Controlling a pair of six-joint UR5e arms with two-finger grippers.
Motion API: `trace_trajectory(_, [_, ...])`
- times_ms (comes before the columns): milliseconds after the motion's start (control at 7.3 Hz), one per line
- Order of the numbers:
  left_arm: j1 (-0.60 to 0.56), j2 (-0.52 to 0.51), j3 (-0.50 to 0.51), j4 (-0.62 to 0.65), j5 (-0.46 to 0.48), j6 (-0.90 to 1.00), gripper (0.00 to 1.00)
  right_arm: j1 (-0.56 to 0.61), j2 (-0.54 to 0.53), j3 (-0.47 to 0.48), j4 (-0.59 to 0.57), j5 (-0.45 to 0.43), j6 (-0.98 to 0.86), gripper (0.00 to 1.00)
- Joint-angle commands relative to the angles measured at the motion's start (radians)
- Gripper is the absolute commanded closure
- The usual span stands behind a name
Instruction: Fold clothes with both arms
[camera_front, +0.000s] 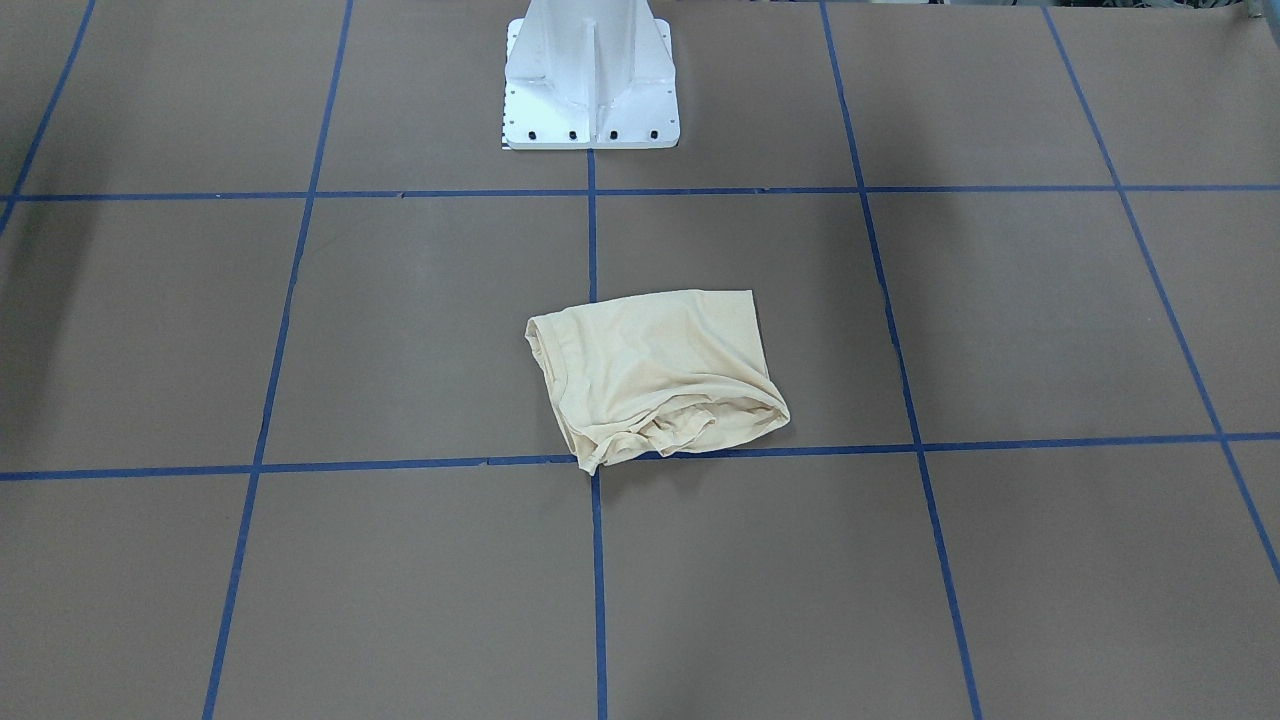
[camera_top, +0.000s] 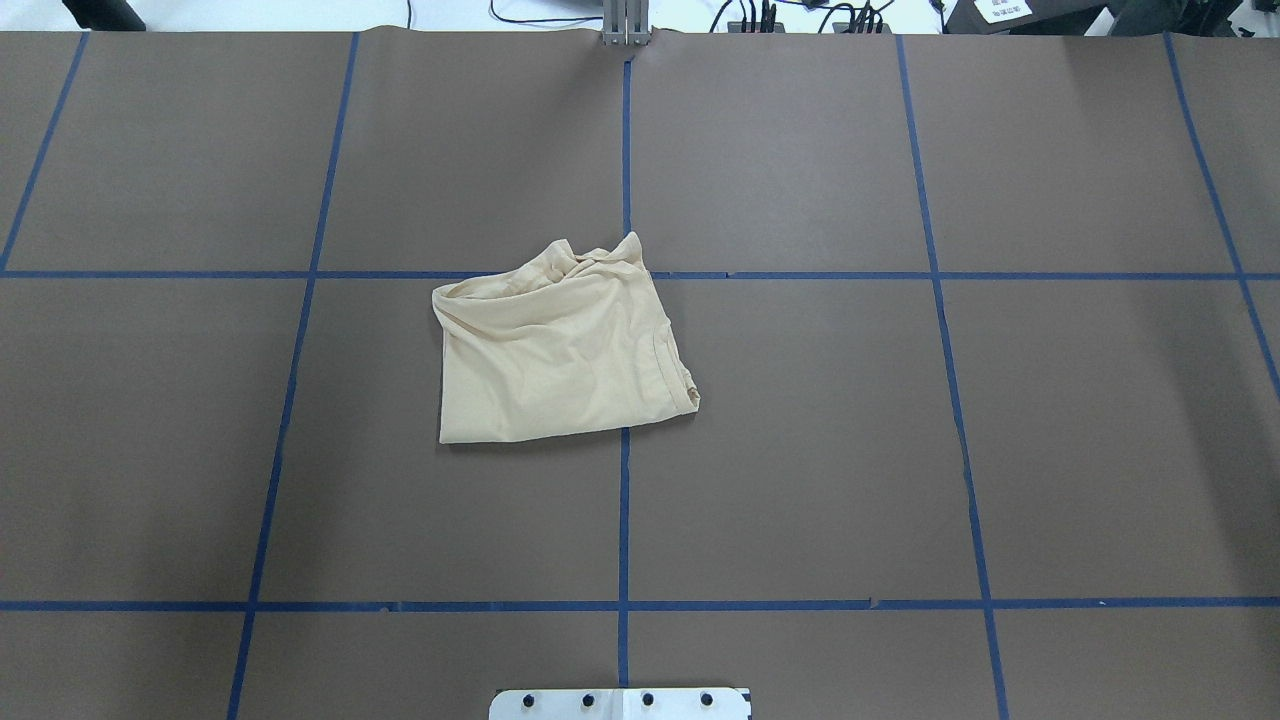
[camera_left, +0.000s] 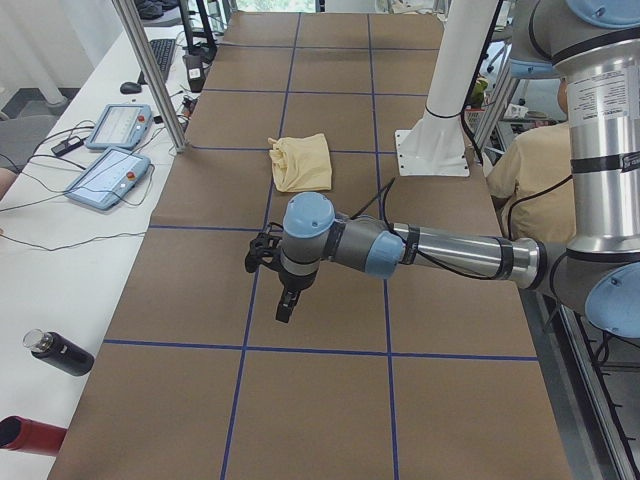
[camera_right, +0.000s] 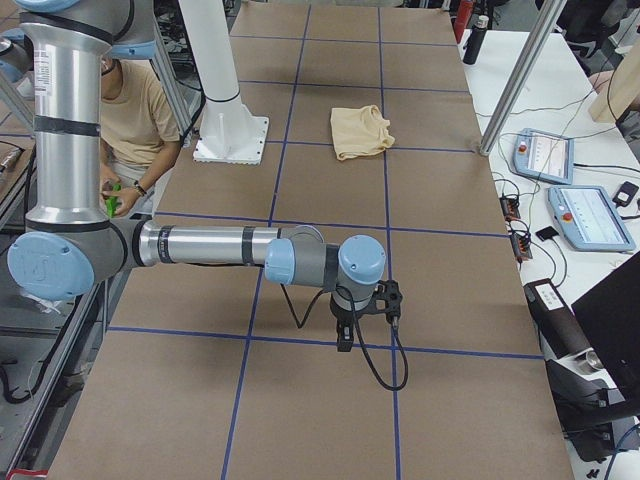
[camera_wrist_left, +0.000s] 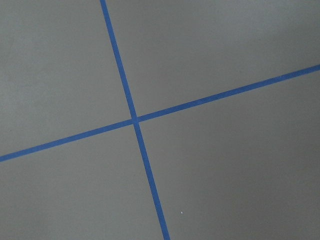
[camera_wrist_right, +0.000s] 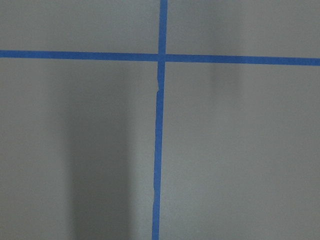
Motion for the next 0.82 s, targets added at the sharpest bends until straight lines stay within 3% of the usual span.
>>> trace_trajectory(0, [-0.022, 0.002, 0.004, -0.003, 0.005, -0.013, 0.0, 0.003, 0.006, -0.021, 0.001, 0.001, 0.0, 0.0])
trace_trajectory(685, [-0.02, 0.008, 0.01, -0.023, -0.004, -0.01, 0.0, 0.03, -0.011, 0.025, 0.002, -0.007, -0.002, 0.0])
